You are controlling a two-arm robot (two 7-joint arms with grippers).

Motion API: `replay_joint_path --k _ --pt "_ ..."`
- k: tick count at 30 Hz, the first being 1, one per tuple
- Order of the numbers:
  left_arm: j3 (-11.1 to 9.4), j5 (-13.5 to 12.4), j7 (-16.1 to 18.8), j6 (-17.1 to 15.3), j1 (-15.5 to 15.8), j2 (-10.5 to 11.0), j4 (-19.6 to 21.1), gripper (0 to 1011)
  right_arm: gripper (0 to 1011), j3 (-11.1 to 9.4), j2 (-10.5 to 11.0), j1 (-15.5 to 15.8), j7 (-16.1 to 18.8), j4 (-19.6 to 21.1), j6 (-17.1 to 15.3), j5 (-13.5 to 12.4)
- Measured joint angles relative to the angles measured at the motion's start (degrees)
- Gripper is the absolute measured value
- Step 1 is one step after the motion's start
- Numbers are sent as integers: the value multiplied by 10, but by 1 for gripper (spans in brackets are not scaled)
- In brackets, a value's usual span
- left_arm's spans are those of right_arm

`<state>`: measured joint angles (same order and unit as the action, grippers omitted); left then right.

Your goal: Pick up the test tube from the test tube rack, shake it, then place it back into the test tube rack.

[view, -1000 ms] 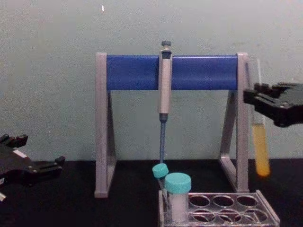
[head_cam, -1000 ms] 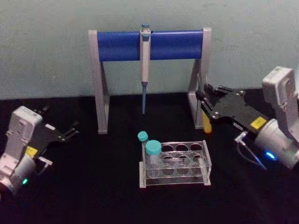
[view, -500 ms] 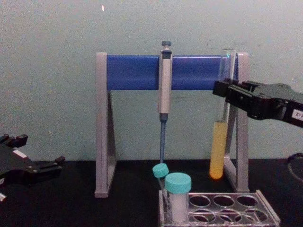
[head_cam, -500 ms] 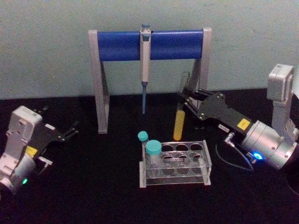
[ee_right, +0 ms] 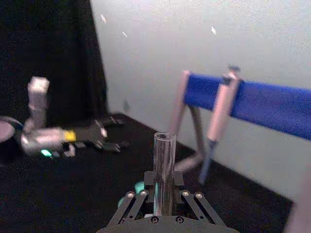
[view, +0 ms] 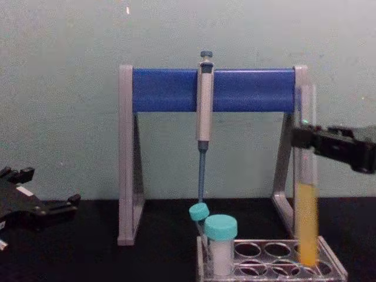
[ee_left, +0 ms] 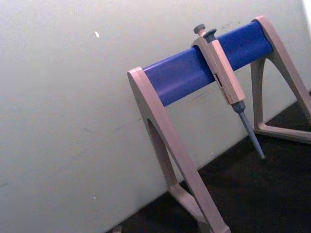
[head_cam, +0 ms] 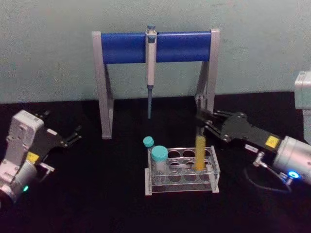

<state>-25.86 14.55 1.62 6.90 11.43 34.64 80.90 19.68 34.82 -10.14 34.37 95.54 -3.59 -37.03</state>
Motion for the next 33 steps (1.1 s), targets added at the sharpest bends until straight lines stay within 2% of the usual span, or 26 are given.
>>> replay_joint_path --k 1,3,8,11,15,16,18,26,30,33 --pt "0 0 0 0 0 0 0 1001 229 -2 11 7 -16 9 -7 6" --pt "0 0 0 0 0 0 0 1001 229 -5 18 13 -33 16 -11 12" --pt "0 0 0 0 0 0 0 1001 229 -15 27 20 -82 24 -13 42" --pt "0 0 0 0 0 0 0 1001 229 -17 24 17 -100 24 -13 62" --pt "0 0 0 0 0 0 0 1001 229 -15 10 3 -126 16 -9 99" --pt "0 0 0 0 0 0 0 1001 229 -15 10 3 -126 16 -9 99" --pt "0 0 0 0 0 0 0 1001 229 -12 -4 -7 -137 6 -4 119" --pt "0 0 0 0 0 0 0 1001 229 -5 -41 -31 -147 -28 29 151" --pt "0 0 0 0 0 0 0 1001 229 -3 -60 -44 -128 -48 52 150" --pt "0 0 0 0 0 0 0 1001 229 -3 -74 -52 -102 -62 67 136"
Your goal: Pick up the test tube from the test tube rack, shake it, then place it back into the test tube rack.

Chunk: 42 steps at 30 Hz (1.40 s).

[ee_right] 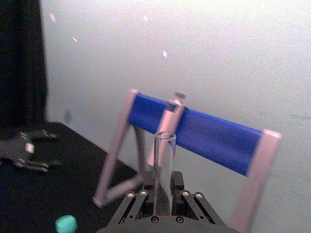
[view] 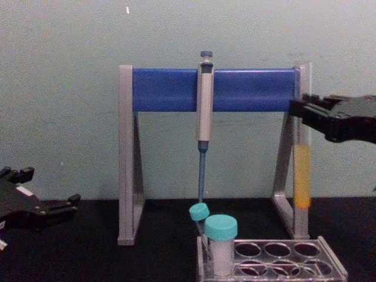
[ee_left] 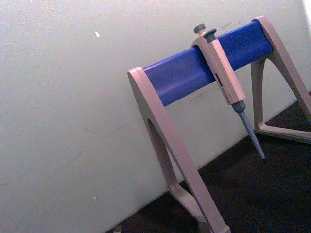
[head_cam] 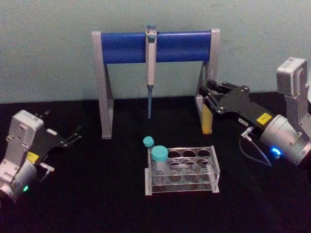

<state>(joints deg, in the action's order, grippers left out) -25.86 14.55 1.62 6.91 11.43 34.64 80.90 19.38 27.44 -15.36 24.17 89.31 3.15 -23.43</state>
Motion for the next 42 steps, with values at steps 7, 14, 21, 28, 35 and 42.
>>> replay_joint_path --k 7,14,21,28,35,42 --pt "0 0 0 0 0 0 0 1001 229 4 -17 -12 72 -21 18 -53" --pt "0 0 0 0 0 0 0 1001 229 9 -3 -8 128 -15 13 -110" --pt "0 0 0 0 0 0 0 1001 229 5 44 21 139 27 -15 -139" --pt "0 0 0 0 0 0 0 1001 229 -9 79 48 96 56 -22 -131" --pt "0 0 0 0 0 0 0 1001 229 -16 79 51 42 54 -20 -92" --pt "0 0 0 0 0 0 0 1001 229 -18 47 37 20 28 -1 -63"
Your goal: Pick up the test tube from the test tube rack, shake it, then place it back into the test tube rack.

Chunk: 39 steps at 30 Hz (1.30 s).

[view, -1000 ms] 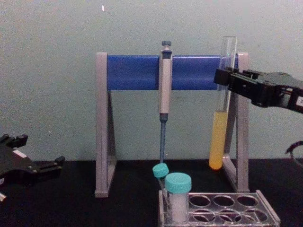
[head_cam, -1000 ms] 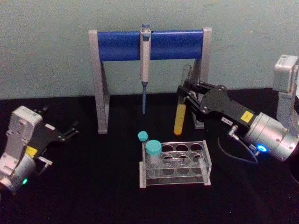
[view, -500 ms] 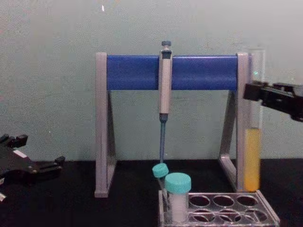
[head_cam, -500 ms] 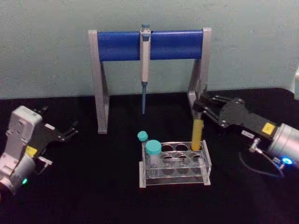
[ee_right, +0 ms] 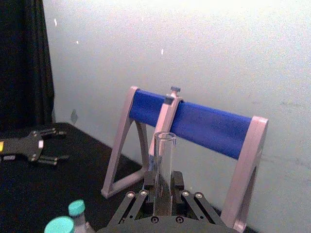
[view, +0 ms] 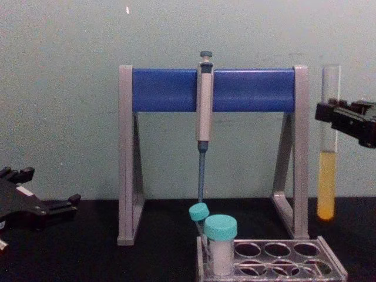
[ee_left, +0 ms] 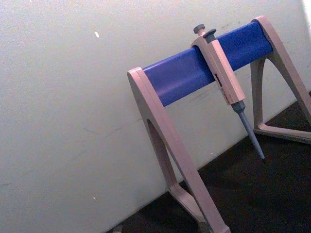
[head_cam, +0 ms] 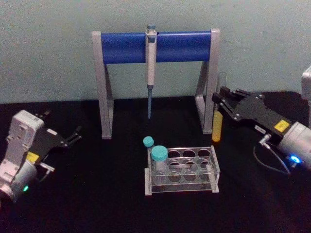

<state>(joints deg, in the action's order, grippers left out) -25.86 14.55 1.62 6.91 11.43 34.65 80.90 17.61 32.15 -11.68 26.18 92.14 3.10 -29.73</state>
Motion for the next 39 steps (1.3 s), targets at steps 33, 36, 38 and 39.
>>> replay_joint_path --k 33,36,38,39 --pt "0 0 0 0 0 0 0 1001 229 39 -19 -25 101 -45 34 -55" --pt "0 0 0 0 0 0 0 1001 229 44 -21 -29 95 -51 35 -45" --pt "0 0 0 0 0 0 0 1001 229 46 -22 -31 93 -54 35 -42" --pt "0 0 0 0 0 0 0 1001 229 47 -23 -32 93 -56 35 -41"
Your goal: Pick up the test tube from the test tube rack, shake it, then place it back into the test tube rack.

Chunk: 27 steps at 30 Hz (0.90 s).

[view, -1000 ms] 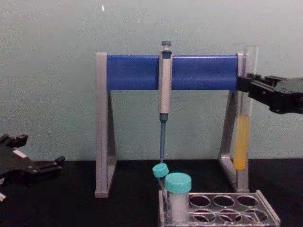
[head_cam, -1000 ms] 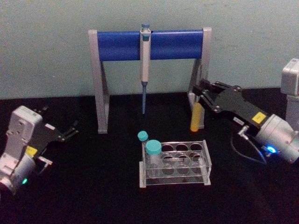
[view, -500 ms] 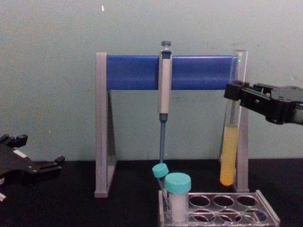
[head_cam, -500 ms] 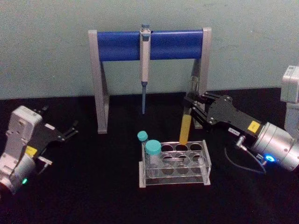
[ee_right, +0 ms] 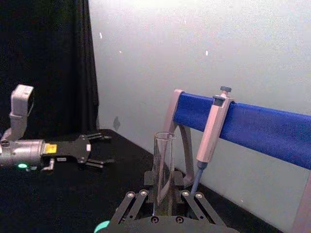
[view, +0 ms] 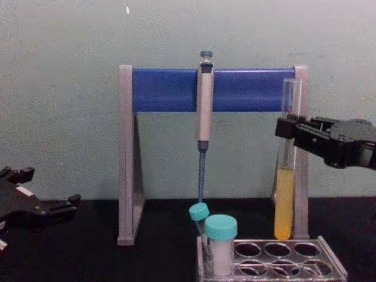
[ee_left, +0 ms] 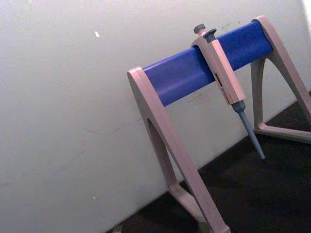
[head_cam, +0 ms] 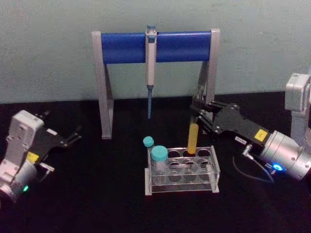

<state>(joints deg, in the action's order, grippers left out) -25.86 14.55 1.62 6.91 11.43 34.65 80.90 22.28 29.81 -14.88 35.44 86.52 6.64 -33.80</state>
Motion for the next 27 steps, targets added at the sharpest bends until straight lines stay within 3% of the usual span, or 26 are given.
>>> replay_joint_path --k 27 --pt "0 0 0 0 0 0 0 1001 229 18 -27 -31 9 -70 10 23"
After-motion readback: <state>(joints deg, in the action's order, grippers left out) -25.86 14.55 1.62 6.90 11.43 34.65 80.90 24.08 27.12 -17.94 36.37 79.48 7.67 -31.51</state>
